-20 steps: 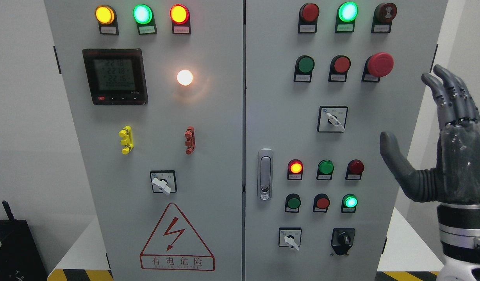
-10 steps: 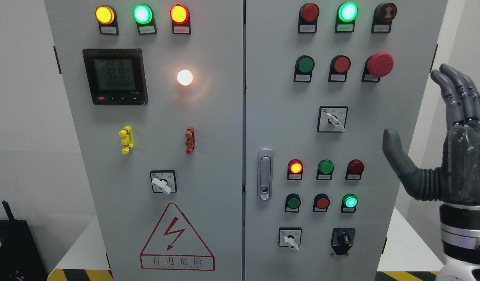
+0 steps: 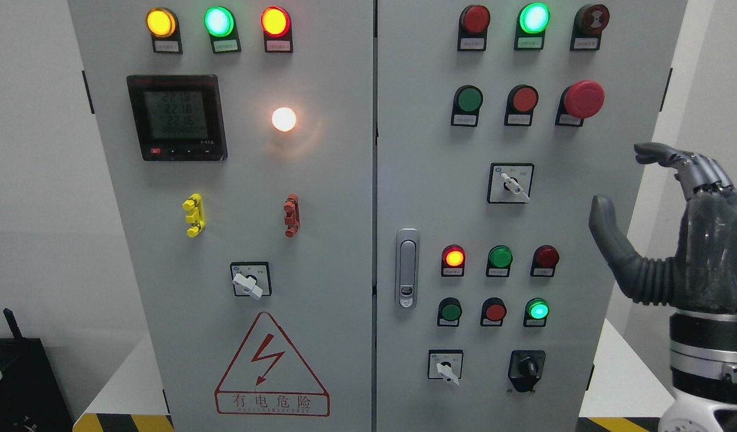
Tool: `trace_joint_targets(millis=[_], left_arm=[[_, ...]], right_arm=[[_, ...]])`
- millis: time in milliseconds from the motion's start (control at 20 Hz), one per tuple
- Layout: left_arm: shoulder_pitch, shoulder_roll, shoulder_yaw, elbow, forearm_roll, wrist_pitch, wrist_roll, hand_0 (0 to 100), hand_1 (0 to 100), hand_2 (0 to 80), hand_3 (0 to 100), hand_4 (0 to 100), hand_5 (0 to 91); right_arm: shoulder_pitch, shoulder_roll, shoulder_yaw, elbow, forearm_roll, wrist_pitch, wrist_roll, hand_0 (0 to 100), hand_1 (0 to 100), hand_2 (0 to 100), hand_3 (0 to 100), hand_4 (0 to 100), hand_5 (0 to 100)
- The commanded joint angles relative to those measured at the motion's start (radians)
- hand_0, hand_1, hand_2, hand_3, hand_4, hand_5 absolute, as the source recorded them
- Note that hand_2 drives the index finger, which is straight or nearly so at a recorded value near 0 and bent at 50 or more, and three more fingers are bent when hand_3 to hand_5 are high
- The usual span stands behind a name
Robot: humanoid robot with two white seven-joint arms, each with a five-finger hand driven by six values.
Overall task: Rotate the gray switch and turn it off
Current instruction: 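Move the right hand to the white rotary switch below the red mushroom button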
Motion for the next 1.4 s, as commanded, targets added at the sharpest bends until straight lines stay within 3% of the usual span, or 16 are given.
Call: trace_joint_targets(millis=[0, 200, 800, 1350], left_arm=[[-0.009, 0.000, 0.008, -0.026, 0.018, -0.001, 0.003, 12, 39, 0.0, 0, 0, 0.0], [-0.009, 0.000, 0.008, -0.026, 0.018, -0.001, 0.003, 12, 39, 0.0, 0, 0, 0.0], [-0.009, 0.000, 0.008, -0.026, 0.020, -0.001, 0.003, 12, 39, 0.0, 0, 0, 0.0], [-0.009, 0.000, 0.008, -0.026, 0.020, -0.001, 0.003, 12, 39, 0.0, 0, 0, 0.0]], right_arm=[[0.000, 0.061, 0.036, 0.030, -0.001, 0.018, 0.000, 30, 46, 40, 85, 88, 99], [-0.001, 0.097, 0.057, 0.058, -0.001, 0.021, 0.000, 28, 47, 41, 89, 91, 100], [-0.015, 0.153, 0.091, 0.102, -0.004, 0.104, 0.000, 18, 44, 49, 90, 92, 100], [-0.061, 0.174, 0.099, 0.131, -0.005, 0.150, 0.000, 7, 45, 52, 91, 92, 100]])
